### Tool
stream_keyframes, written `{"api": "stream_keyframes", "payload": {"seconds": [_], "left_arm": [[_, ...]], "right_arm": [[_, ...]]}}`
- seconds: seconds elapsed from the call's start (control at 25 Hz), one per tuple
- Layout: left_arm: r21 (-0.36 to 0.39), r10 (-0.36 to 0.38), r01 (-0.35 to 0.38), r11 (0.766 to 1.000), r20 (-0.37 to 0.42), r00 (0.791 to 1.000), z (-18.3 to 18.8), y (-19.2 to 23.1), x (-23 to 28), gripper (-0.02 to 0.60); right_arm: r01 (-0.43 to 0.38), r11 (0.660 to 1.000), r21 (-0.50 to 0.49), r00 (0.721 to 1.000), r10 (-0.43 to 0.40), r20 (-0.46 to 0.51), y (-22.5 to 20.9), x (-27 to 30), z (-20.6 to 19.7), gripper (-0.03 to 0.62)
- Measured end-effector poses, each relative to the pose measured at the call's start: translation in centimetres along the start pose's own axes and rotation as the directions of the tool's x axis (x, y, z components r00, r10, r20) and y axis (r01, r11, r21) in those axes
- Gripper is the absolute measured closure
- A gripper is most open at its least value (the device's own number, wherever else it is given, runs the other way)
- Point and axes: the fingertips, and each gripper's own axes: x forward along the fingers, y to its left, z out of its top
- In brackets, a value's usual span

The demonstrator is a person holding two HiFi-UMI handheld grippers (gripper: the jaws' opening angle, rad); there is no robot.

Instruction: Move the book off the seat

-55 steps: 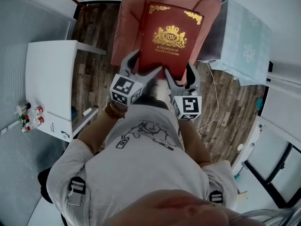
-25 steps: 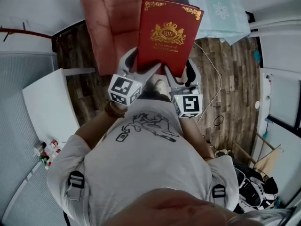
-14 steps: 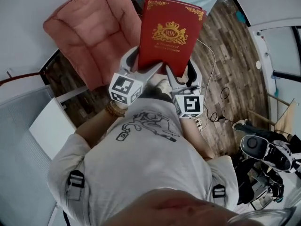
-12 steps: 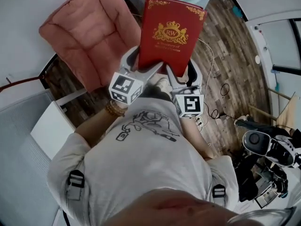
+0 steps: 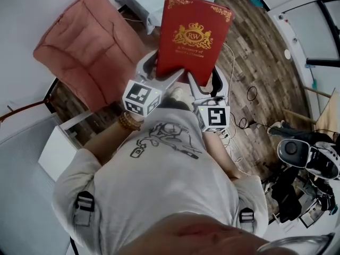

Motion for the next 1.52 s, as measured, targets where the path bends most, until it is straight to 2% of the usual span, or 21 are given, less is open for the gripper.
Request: {"api": "stream_keyframes", "payload": {"seconds": [0.4,0.84,1.08,1.32,1.52], "left_arm": [[-0.007,0.000,0.000,1.000,-0.011,1.000,0.2,-5.3,8.1,0.190],[-0.002,-0.025,0.025,1.000,-0.012,1.000,-1.0,-4.5,9.2,0.192],[-0.016,-0.029,0.029,0.999,0.002,1.000,-2.9,-3.8,10.7,0.192],[-0.028,-0.023,0.022,0.999,-0.026,0.999,2.1,-1.5,18.2,0.192],[-0.046,-0.007,0.006,0.999,-0.023,1.000,3.7,2.2,21.5,0.193]], "right_arm": [[-0.001,1.000,0.006,1.000,0.001,-0.006,-9.4,-2.3,-0.7,0.276],[0.025,1.000,0.006,1.000,-0.025,0.003,-9.8,-1.5,-2.1,0.278],[0.031,1.000,-0.006,1.000,-0.031,0.003,-10.7,-0.6,-4.1,0.278],[0.030,0.999,0.011,0.999,-0.030,-0.019,-17.6,4.6,-0.5,0.278],[0.014,1.000,0.007,0.999,-0.014,-0.030,-19.8,9.3,0.5,0.277]]}}
